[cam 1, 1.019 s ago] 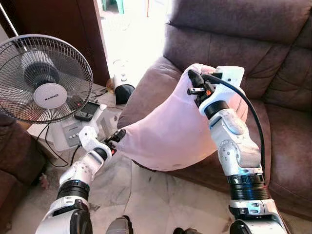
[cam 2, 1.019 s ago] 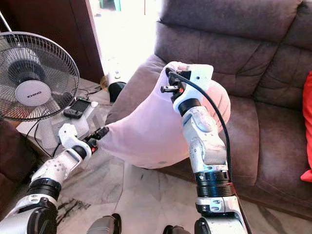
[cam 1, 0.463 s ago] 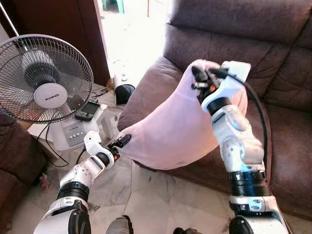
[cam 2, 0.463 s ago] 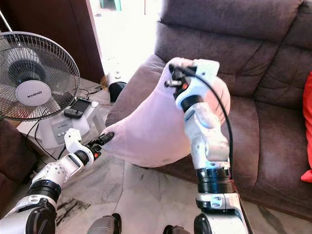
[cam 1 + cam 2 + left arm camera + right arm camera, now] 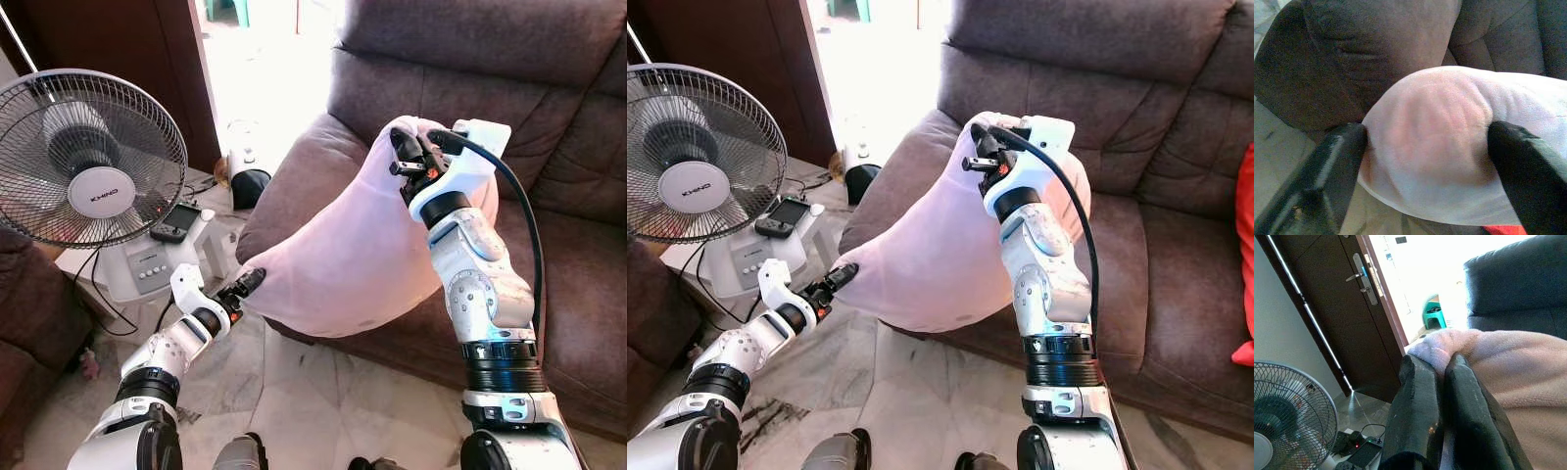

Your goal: Move the pillow to the sofa from floor

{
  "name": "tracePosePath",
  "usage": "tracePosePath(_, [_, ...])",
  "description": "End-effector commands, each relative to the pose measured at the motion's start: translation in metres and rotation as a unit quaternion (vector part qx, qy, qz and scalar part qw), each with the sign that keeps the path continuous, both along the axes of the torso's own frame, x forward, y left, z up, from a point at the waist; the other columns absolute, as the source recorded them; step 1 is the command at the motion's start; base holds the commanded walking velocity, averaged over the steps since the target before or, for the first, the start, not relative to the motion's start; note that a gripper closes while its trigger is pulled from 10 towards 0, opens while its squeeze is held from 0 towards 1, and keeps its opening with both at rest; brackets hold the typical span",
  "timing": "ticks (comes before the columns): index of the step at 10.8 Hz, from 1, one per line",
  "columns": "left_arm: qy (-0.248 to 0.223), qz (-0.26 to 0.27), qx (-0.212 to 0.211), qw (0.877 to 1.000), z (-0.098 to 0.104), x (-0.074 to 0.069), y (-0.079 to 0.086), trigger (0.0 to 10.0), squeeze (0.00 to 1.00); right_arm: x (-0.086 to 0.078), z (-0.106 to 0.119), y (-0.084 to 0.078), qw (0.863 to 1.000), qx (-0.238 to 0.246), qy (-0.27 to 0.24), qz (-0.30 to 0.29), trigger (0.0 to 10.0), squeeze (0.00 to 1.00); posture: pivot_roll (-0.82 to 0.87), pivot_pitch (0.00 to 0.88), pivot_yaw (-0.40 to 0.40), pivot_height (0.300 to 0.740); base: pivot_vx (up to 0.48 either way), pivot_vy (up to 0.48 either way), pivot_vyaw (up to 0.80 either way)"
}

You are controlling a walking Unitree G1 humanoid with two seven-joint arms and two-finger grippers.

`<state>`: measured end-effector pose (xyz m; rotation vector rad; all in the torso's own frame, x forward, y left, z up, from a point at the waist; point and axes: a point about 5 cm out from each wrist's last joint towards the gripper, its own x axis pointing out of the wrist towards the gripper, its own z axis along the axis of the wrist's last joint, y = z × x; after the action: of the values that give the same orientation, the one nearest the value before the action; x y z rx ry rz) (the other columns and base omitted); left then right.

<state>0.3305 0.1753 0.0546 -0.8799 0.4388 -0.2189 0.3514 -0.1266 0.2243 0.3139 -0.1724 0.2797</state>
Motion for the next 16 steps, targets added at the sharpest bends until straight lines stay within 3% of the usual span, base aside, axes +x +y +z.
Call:
tracePosePath(1, [0.013,-0.008,-0.009,1.000,-0.0080,-0.0059,0.0004,0.0,0.00,-0.0059,0.0430,0.0008,0.996,0.014,-0.087,0.006,10.0,0.00,0.09,0.057,-0.019,0.740,0.000,0.000,0.00])
tracePosePath(16, [-0.003,-0.017,-0.012,1.000,-0.0080,-0.0087,0.0019,0.0,0.00,-0.0062,0.0428,0.0015,0.996,0.016,-0.087,0.007,10.0,0.00,0.09,0.055,-0.017,0.740,0.000,0.000,0.00])
